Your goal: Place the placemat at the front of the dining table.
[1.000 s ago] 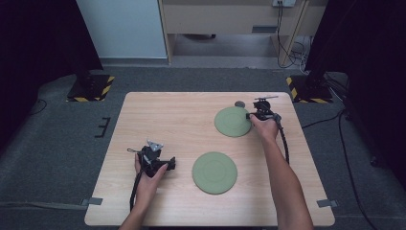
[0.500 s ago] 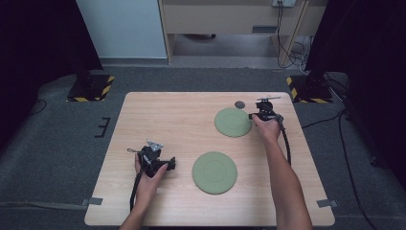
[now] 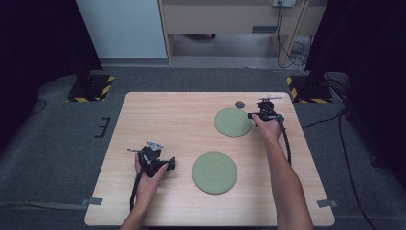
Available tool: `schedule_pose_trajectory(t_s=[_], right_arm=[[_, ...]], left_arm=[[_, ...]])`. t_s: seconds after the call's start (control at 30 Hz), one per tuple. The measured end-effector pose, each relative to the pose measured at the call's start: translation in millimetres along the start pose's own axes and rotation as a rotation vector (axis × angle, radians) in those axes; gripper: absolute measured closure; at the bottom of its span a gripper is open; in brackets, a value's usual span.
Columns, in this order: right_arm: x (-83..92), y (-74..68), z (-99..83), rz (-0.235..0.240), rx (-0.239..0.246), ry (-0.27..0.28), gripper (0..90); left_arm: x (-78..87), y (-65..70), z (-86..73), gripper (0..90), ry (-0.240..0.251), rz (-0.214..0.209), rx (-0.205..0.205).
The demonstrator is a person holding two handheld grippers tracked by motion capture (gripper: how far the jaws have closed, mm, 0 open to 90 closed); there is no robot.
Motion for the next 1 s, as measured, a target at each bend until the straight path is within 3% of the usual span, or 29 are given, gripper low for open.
schedule_pose_trajectory(t_s=[0.1,0.13,0.37,0.47,0.5,0.53,0.77,1.0], right_arm=[[-0.1,-0.7,0.6,0.003,-0.007,0.004,53.3],[0.0,-1.1,1.0,0.007,-0.025,0.007,46.7],[3.7,-3.6,1.8,0.036,-0.075,0.000,29.2],[8.7,-5.0,2.1,0.066,-0.085,0.012,13.0],[8.7,-5.0,2.1,0.066,-0.085,0.012,13.0],[10.9,-6.3,1.9,0.076,-0.087,-0.001,7.2],[26.0,-13.9,2.3,0.020,-0.044,0.013,4.7],[39.8,-20.5,1.2,0.025,-0.026,0.033,5.0]], left_arm=[[0.0,-0.1,0.0,0.1,0.000,0.000,0.000],[0.0,-0.1,0.0,0.1,0.000,-0.001,0.000],[0.0,-0.1,0.1,0.1,-0.001,-0.001,0.000],[0.0,-0.1,0.1,0.0,0.000,-0.001,0.000],[0.0,-0.1,0.0,0.0,-0.001,-0.001,0.000],[0.0,-0.1,0.1,0.0,0.000,-0.001,0.000],[-0.1,-0.2,0.1,0.0,0.000,-0.001,0.000],[0.0,-0.2,0.0,0.0,0.000,-0.003,0.001]])
Point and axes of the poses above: each handheld gripper's, and its own axes: x roughly backward along the jaws, z roughly out of its top, y roughly to its right, the point moved 1 cm from there along -x, roughly forward along the jaws, and after that the axes turned 2 degrees about z, right-handed, at the moved point
